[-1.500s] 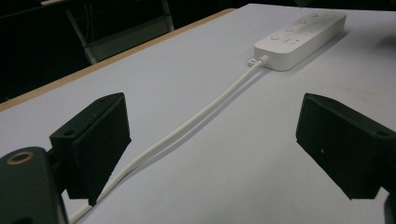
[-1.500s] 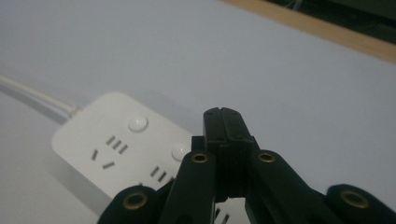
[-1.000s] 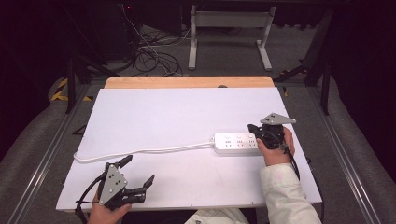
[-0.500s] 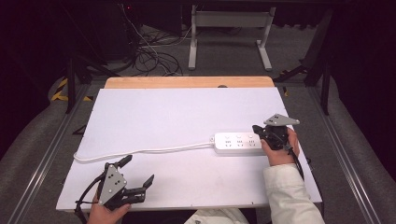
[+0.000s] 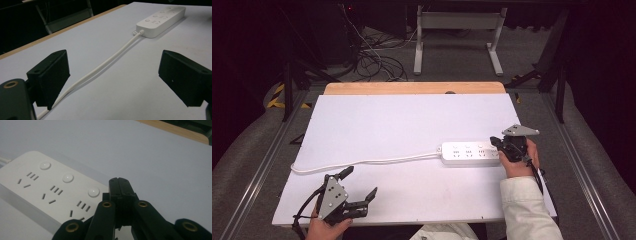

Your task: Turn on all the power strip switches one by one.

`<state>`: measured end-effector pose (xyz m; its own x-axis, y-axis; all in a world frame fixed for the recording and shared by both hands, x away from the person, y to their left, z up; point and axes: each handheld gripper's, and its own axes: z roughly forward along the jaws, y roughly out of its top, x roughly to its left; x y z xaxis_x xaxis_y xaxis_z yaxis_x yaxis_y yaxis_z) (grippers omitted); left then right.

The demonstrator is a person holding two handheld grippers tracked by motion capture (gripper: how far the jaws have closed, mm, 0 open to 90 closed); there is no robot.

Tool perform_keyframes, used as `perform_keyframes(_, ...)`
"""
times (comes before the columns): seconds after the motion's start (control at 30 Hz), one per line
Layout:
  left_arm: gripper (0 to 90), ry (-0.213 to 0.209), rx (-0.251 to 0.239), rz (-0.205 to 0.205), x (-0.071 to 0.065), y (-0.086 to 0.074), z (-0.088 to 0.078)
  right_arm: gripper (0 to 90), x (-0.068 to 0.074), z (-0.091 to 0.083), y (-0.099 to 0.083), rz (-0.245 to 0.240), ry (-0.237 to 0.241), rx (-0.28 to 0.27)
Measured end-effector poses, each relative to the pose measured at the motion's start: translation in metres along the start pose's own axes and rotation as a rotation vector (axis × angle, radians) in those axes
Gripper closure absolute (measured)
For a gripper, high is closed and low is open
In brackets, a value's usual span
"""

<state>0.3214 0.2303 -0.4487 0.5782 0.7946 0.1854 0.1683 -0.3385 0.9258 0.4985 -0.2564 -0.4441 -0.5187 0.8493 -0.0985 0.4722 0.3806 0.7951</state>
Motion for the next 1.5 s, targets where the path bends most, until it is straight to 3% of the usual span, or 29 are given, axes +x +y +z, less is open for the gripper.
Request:
perform_keyframes(0.43,10.3,0.000,0.000,0.002,0.000,0.000,0.000,90.0,-0.005,0.011,-0.007,0.012,-0.017,0.052)
perform_keyframes(0.93,10.3,0.001,0.002,0.003,0.000,0.000,0.000,90.0,-0.003,0.015,-0.008,0.000,-0.048,0.067)
perform_keyframes(1.5,10.3,0.002,0.001,0.003,-0.001,0.000,0.000,90.0,-0.002,0.017,-0.010,0.041,-0.043,0.072)
